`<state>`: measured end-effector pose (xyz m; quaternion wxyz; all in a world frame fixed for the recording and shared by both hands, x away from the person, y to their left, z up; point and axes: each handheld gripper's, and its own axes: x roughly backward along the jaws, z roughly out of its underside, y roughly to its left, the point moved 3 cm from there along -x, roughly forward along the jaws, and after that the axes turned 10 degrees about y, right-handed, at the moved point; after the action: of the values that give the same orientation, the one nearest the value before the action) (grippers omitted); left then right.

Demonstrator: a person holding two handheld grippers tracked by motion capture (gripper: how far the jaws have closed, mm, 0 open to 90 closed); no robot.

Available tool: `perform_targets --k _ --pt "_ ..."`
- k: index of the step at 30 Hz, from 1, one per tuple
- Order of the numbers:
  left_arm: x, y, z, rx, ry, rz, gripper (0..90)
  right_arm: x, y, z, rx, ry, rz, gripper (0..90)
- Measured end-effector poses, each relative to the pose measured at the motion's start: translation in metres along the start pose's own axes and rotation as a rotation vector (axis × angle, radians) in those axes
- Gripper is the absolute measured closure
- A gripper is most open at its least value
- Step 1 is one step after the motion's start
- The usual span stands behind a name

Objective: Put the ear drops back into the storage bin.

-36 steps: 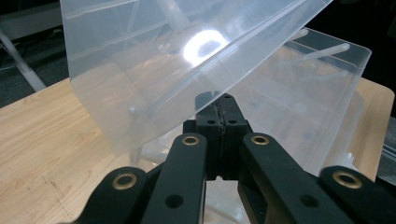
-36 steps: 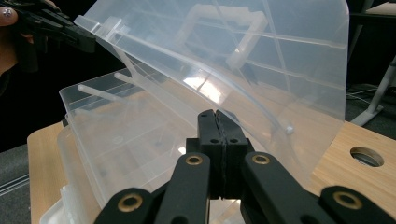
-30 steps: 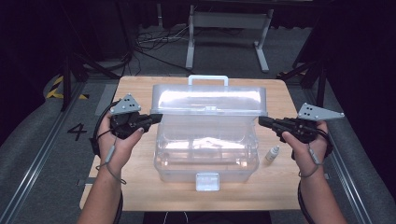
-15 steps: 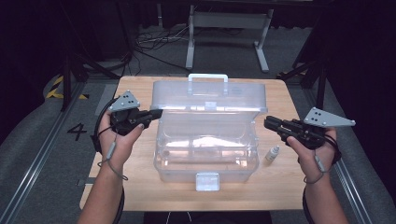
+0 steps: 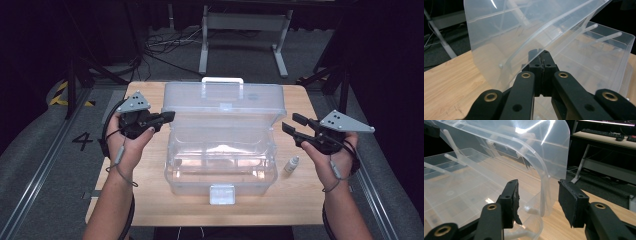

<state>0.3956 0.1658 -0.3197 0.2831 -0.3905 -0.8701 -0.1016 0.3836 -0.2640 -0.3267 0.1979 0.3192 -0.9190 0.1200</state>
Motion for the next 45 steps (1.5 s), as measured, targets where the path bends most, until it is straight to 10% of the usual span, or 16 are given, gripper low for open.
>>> perform_targets --k 19,45 --pt "-0.005 0.002 -0.005 -0.018 0.001 0.017 90.0 -0.034 0.002 -0.019 0.019 -0.004 0.09 46.5" --pt "0.0 0.001 0.004 -0.012 0.019 0.035 80.5 -0.044 -0.004 -0.029 -0.025 -0.068 0.205 69.4"
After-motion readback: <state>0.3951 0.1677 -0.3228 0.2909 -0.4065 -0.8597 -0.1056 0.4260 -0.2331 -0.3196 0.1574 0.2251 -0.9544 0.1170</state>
